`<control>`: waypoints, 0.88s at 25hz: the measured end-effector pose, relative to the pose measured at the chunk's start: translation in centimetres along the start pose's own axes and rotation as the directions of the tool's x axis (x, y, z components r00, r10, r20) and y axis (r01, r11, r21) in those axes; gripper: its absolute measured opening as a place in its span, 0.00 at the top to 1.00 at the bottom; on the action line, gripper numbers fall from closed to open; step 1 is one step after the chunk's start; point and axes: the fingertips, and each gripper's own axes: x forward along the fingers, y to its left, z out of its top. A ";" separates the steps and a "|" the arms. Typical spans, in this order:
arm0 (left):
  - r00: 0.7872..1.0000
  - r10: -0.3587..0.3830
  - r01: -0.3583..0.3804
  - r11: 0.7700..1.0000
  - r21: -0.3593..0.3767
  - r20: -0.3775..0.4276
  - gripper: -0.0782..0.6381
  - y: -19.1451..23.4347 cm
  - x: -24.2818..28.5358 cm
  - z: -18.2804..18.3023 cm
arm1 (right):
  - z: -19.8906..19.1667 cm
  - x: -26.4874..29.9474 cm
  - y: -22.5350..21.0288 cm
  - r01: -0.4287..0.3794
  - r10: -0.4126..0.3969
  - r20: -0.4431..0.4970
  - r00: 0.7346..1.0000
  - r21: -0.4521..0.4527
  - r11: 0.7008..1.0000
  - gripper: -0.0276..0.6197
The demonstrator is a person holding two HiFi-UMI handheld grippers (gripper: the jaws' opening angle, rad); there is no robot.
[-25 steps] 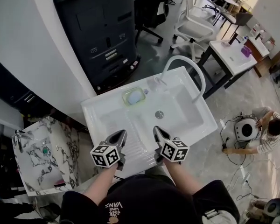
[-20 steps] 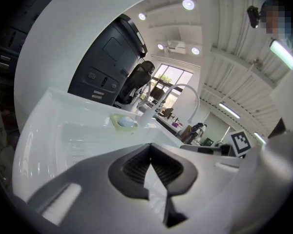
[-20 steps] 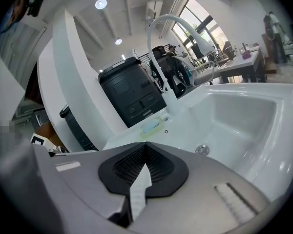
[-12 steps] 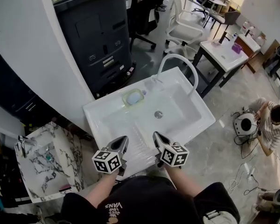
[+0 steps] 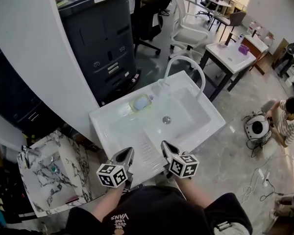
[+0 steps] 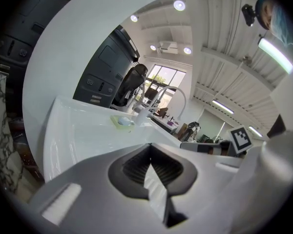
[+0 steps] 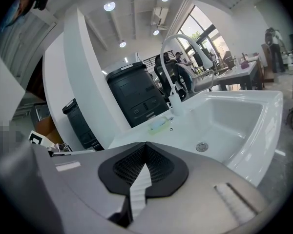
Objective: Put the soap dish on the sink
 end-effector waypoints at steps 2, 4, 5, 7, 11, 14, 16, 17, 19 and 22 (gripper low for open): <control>1.000 -0.008 0.008 1.000 0.001 0.001 0.82 -0.1 -0.2 0.0 | -0.4 -0.2 0.3 0.005 -0.005 -0.002 1.000 -0.004 1.000 0.95; 1.000 -0.014 0.014 1.000 0.010 0.002 0.82 -0.1 -0.5 0.2 | -0.6 -0.4 0.6 0.009 -0.009 -0.002 1.000 -0.004 1.000 0.95; 1.000 -0.017 0.017 1.000 0.014 0.002 0.82 -0.1 -0.6 0.2 | -0.7 -0.5 0.7 0.011 -0.011 -0.001 1.000 -0.004 1.000 0.95; 1.000 -0.022 0.022 1.000 0.019 0.002 0.82 -0.1 -0.8 0.3 | -0.8 -0.6 1.1 0.015 -0.015 0.001 1.000 -0.005 1.000 0.95; 0.999 -0.035 0.035 0.999 0.018 -0.004 0.82 -0.2 -0.8 0.3 | -0.6 -0.7 1.6 0.020 -0.020 0.004 1.000 -0.008 1.000 0.95; 0.999 -0.042 0.042 0.999 0.018 -0.006 0.82 -0.3 -0.8 0.3 | -0.2 -0.6 2.0 0.019 -0.019 0.012 1.000 -0.012 1.000 0.95; 0.999 -0.045 0.045 0.999 0.019 -0.007 0.82 -0.2 -0.8 0.3 | 0.0 -0.4 2.3 0.017 -0.017 0.017 1.000 -0.014 1.000 0.95; 0.999 -0.046 0.046 0.999 0.021 -0.007 0.82 -0.2 -0.8 0.3 | 0.0 -0.4 2.4 0.016 -0.016 0.019 1.000 -0.016 1.000 0.95; 0.999 -0.046 0.046 0.999 0.023 -0.005 0.82 0.0 -0.8 0.4 | 0.1 -0.2 2.6 0.013 -0.013 0.020 1.000 -0.018 1.000 0.95; 0.999 -0.046 0.046 0.999 0.019 0.000 0.82 0.1 -0.8 0.6 | 0.2 0.0 2.7 0.012 -0.011 0.020 1.000 -0.020 1.000 0.95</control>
